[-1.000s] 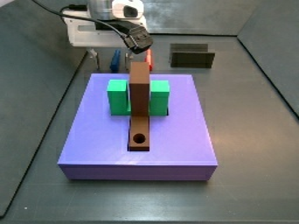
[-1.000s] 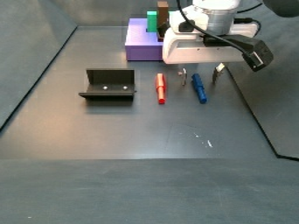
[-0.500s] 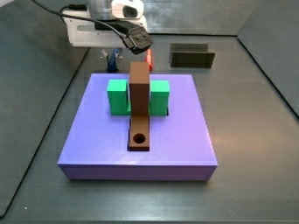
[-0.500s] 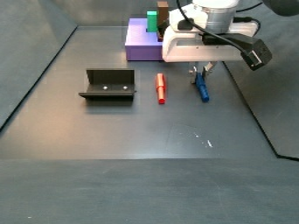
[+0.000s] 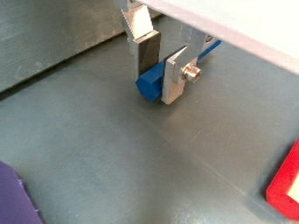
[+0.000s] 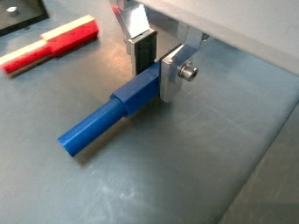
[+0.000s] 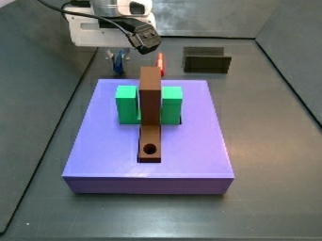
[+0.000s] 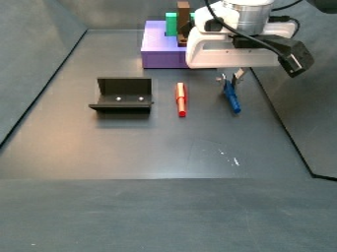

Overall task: Pick up the blue object. Move up. Place the blue object on the fixture. Regrasp the blue object. Move to above the board. Insert the blue object.
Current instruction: Pick up the blue object, then move up, then place the blue object on the fixture.

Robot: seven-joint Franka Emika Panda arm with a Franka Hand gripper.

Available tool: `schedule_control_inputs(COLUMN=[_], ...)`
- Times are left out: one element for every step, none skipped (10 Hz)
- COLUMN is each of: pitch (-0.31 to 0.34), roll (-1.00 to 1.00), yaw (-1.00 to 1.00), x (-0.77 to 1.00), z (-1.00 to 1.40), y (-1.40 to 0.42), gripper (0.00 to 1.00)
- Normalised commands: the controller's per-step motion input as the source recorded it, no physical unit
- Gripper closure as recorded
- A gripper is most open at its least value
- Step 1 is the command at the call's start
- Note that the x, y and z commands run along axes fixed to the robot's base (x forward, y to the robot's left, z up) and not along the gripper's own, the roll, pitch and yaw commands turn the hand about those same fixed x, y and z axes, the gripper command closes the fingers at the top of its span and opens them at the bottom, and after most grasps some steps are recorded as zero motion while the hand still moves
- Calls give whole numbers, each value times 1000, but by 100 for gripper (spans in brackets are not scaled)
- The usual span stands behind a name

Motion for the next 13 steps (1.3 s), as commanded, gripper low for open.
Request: schedule_control_inputs(pitch=[0,0,0,0,0,0,0,0,0,30,52,22,0], roll=[0,0,0,0,0,0,0,0,0,0,17,47,-9], yaw=[0,0,0,0,0,0,0,0,0,5,8,-2,0], x=[0,0,0,0,0,0,0,0,0,-39,-86,-51,0], z=[0,0,0,0,0,0,0,0,833,786,583,305,0], y=[0,0,0,0,0,0,0,0,0,-1,12,11,0], gripper=[100,100,100,100,100,100,100,100,100,100,100,100,100])
